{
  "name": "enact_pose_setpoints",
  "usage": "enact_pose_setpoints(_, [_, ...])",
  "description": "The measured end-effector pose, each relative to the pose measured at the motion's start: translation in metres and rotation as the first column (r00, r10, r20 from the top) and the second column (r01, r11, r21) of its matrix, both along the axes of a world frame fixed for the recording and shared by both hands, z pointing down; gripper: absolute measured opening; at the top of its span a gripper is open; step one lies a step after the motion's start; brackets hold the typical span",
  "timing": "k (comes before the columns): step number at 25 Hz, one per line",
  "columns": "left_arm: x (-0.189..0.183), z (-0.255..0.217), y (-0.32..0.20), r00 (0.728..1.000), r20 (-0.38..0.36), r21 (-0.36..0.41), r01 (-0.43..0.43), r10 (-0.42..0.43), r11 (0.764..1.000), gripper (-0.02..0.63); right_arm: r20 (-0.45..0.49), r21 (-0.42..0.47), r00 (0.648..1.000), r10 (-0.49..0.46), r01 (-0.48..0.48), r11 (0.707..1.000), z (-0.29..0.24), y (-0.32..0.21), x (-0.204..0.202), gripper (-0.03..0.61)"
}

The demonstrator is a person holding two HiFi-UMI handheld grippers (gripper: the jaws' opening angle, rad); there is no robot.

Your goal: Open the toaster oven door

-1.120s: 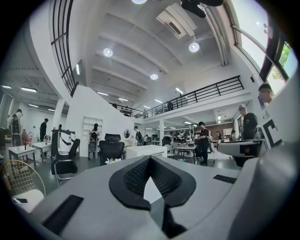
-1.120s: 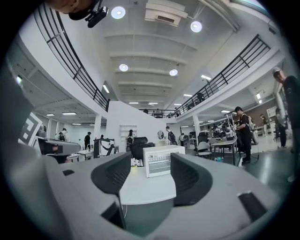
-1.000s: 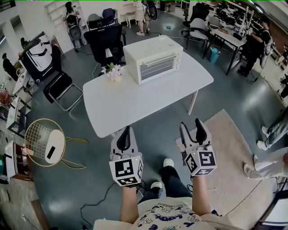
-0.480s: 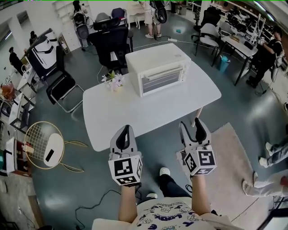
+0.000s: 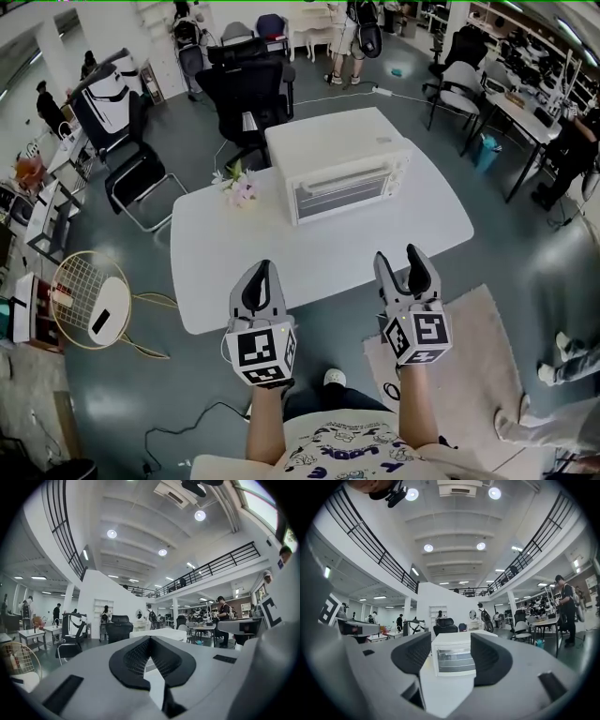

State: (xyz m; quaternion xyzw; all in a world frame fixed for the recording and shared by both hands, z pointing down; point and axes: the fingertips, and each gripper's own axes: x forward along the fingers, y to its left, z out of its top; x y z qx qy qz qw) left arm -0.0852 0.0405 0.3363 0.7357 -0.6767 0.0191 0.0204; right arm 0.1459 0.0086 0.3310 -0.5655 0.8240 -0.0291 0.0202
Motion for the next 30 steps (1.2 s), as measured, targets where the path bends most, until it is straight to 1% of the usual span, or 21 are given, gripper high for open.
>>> enact_pose_setpoints(8, [0.006, 0.016, -0.036, 0.999, 0.004, -0.032, 0.035, -0.035, 0.999, 0.003, 0.010, -0.028, 0.999, -0.035, 0.035, 0.999, 0.018, -0.046, 0.003, 0.262])
enact_pose_setpoints(17, [-0.019, 0.031, -0.089, 0.998, -0.003, -0.064, 0.056, -0.056, 0.996, 0.003, 0.017, -0.068, 0.999, -0.046, 0.047, 0.997, 0.035, -0.105, -0.019, 0.262])
enact_pose_setpoints(25, [-0.045, 0.036, -0.162, 0.999, -0.019, -0.068, 0.030, -0.031, 0.997, 0.003, 0.003, -0.074, 1.000, -0.023, 0.023, 0.997, 0.037, -0.172, -0.044, 0.262])
enact_pose_setpoints(30, [-0.059, 0.033, -0.207, 1.000, -0.023, -0.064, 0.007, -0.009, 0.998, 0.003, 0.010, -0.080, 1.000, -0.005, 0.006, 0.997, 0.035, -0.212, -0.057, 0.262])
